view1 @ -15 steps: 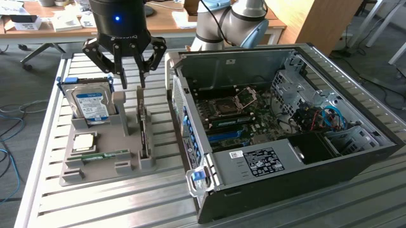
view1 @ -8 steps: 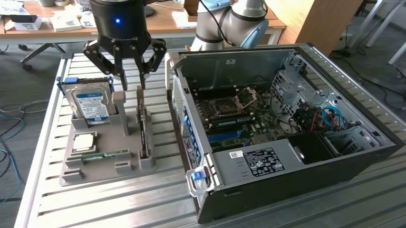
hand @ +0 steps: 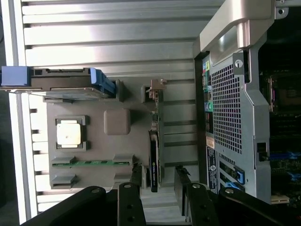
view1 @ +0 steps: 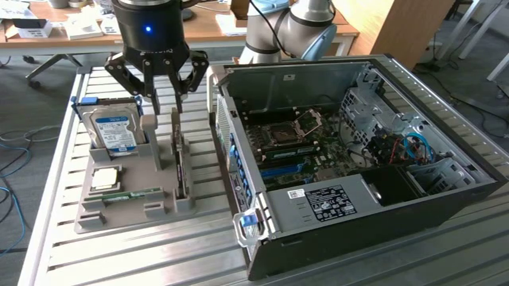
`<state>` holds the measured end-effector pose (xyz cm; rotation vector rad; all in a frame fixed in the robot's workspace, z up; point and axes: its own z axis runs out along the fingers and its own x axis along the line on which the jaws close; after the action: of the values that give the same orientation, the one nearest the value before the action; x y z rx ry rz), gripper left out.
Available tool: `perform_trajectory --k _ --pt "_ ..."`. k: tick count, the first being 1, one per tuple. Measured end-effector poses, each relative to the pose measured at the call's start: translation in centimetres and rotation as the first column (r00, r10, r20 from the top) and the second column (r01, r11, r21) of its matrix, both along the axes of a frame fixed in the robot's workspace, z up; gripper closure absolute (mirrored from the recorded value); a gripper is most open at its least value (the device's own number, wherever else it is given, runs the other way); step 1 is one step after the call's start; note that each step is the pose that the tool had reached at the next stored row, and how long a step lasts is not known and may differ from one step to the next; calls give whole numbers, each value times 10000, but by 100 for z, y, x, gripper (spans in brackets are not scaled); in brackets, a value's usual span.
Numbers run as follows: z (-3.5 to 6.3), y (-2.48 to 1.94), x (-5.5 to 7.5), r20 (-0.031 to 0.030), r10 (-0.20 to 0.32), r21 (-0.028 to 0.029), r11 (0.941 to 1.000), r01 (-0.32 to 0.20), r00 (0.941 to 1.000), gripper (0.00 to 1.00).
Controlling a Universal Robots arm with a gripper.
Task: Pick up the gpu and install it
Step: 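Pick up the gpu and move the gpu toward the slot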
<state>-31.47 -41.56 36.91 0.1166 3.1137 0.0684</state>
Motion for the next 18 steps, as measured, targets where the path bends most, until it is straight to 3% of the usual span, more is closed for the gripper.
perform_trajectory --k 18 --pt "-55 0 0 1 0 -14 10000 0 10000 58"
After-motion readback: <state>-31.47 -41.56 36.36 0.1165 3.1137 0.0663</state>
